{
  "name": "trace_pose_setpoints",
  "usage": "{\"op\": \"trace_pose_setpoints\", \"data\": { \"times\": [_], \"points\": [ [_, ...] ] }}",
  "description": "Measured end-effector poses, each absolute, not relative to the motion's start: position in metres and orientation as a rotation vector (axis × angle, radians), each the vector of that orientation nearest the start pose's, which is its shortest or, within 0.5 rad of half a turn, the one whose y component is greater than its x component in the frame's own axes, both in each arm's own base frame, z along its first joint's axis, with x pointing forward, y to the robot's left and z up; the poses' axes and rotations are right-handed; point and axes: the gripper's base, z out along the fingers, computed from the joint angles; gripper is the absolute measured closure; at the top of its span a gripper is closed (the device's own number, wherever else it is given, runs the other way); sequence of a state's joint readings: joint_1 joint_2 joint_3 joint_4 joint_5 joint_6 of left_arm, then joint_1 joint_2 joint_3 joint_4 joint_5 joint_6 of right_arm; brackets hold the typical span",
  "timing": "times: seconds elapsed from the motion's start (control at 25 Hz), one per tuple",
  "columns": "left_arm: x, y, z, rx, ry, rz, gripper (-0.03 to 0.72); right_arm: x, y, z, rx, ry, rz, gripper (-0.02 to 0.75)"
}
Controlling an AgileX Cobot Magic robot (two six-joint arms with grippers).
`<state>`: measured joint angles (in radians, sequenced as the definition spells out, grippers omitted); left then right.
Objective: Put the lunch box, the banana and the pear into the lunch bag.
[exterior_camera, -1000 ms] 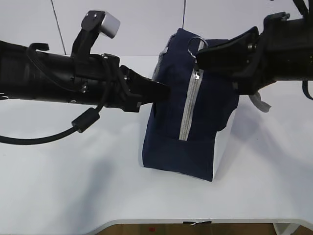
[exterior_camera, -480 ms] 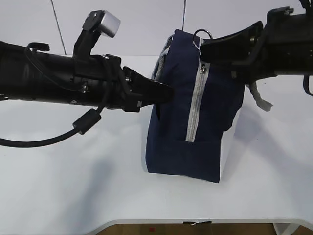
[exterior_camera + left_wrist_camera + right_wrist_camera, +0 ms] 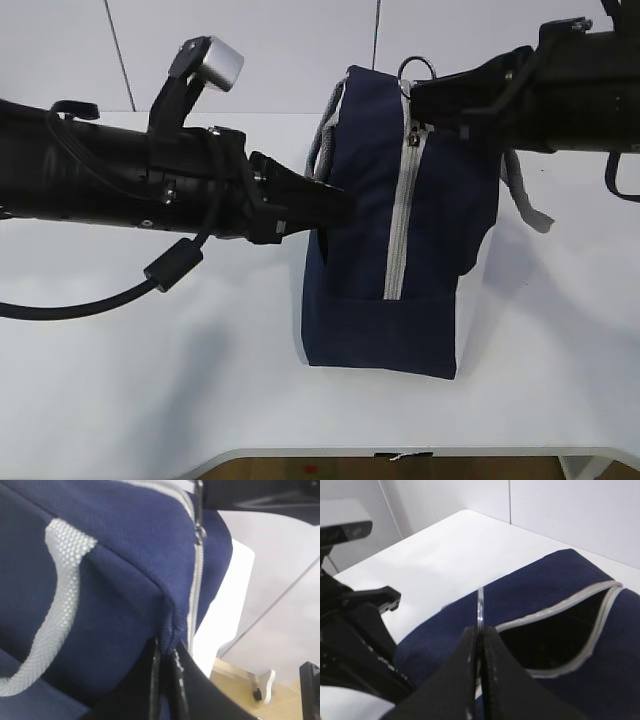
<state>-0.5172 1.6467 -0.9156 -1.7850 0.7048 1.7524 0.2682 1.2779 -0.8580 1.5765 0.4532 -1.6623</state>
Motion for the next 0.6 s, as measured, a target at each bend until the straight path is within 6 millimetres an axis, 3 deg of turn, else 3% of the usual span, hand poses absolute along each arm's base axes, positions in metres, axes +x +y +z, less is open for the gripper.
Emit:
{"op": "trace_pose_setpoints", "data": {
  "times": [0.6],
  "points": [
    [0.2581, -0.2164, 0.2332, 0.895, 1.904, -1.115, 0.692, 0.2636, 0.1099, 0.3219, -0.528, 1.755, 0.561, 0.731]
  ]
}}
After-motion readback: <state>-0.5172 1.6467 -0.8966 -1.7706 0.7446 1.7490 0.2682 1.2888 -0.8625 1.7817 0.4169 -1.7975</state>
